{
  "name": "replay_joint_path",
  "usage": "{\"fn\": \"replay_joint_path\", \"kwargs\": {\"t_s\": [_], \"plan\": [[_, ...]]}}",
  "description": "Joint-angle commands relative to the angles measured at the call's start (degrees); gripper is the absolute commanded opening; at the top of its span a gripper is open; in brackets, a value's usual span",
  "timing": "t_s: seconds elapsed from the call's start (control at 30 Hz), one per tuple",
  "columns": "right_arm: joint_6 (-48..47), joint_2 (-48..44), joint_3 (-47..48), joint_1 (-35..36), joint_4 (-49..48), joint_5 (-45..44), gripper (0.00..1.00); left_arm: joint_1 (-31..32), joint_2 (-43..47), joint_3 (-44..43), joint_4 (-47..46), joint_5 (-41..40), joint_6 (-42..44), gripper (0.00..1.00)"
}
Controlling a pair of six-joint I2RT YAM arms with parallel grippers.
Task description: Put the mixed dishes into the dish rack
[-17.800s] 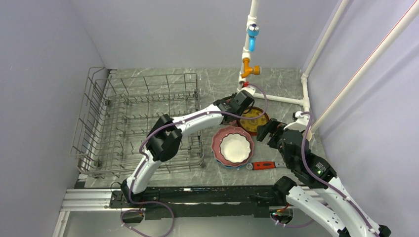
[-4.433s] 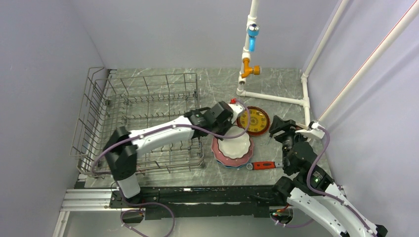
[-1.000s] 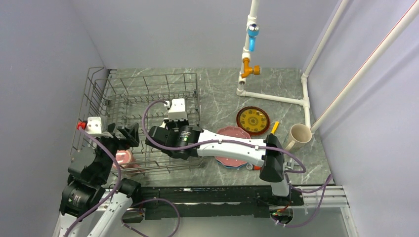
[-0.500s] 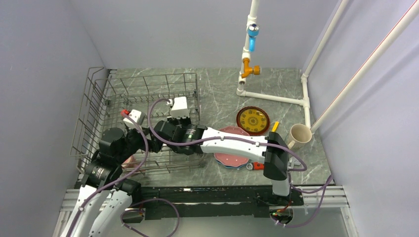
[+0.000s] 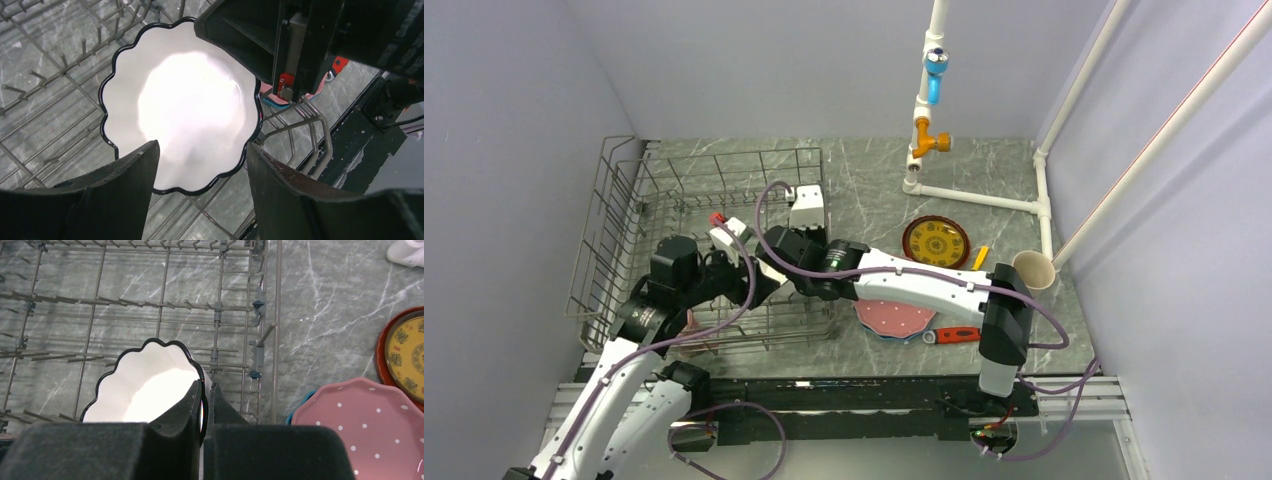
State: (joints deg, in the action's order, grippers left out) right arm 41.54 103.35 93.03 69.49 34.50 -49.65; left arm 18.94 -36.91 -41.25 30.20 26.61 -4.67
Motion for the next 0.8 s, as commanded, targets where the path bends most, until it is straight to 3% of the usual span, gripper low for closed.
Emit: {"fn": "replay_joint_path", "kwargs": {"t_s": [0.0, 0.27, 0.47, 0.6, 0.7, 0.77], "plan": [[2.0, -5.4, -0.6, -1.4, -5.0, 3.5, 0.00, 2.0, 0.4, 2.2, -8.0, 1.0, 2.6, 0.66], [2.6, -7.6, -3.2, -3.1, -6.7, 6.9, 0.00, 4.6, -1.6, 6.3, -14.8, 3.7, 2.0, 0.66], [2.6, -8.0, -3.9, -3.7, -7.7, 8.8, 0.00, 5.2, -8.3, 5.7, -16.9, 6.6, -1.3, 0.53], [2.8, -8.6, -4.5, -4.0, -8.1, 9.5, 0.00, 5.5, -10.6, 3.7, -15.3, 4.8, -0.9, 0.32], [2.3, -9.3, -4.9, -4.3, -8.1, 9.9, 0.00, 5.5, -11.1, 2.1, -14.6, 6.7, -1.0, 0.02], [0.3, -10.6, -5.8, -5.4, -8.7, 12.3, 0.00, 5.4, -11.0, 1.1, -14.3, 8.7, -1.7, 0.00]]}}
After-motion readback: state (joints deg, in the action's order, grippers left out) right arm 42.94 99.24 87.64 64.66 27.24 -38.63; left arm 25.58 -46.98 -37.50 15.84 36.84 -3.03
